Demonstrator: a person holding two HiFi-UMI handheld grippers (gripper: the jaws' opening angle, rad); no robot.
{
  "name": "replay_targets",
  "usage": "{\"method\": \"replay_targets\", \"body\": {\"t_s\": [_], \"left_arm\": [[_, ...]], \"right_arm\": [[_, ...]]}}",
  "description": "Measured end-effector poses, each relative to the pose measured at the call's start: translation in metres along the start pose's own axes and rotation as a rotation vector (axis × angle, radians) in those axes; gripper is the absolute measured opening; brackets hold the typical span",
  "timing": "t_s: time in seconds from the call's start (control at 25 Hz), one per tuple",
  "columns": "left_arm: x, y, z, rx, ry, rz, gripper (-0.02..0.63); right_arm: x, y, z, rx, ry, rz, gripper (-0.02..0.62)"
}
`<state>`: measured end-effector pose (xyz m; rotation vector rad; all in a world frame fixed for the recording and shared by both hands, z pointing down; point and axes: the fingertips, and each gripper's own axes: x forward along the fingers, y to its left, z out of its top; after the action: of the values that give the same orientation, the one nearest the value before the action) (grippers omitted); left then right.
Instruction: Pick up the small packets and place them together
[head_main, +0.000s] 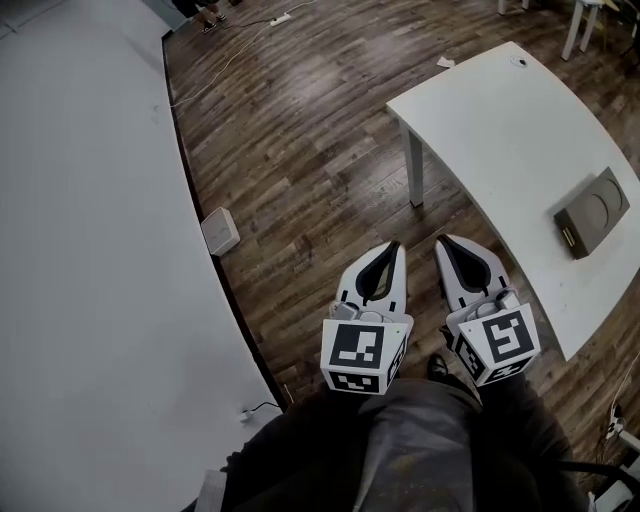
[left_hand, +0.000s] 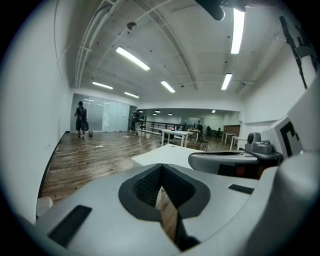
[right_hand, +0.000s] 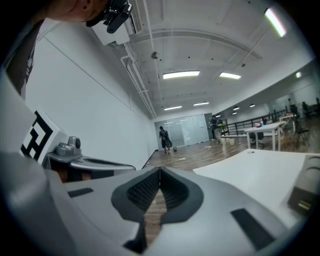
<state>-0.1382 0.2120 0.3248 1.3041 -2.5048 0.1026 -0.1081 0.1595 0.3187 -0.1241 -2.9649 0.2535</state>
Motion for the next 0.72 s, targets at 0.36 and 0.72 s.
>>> {"method": "replay_targets", "body": {"t_s": [0.36, 0.72], "left_arm": [[0.068, 0.008, 0.013, 0.046, 0.022, -0.257, 0.003], [0.099, -0.066, 0.018, 0.142, 0.032, -0.588, 0.003]], "right_arm": [[0.031, -0.039, 0.001, 0.027, 0.004, -0.252, 0.005], [-0.024, -0.086, 0.006, 0.052, -0.055, -0.580, 0.005]]}}
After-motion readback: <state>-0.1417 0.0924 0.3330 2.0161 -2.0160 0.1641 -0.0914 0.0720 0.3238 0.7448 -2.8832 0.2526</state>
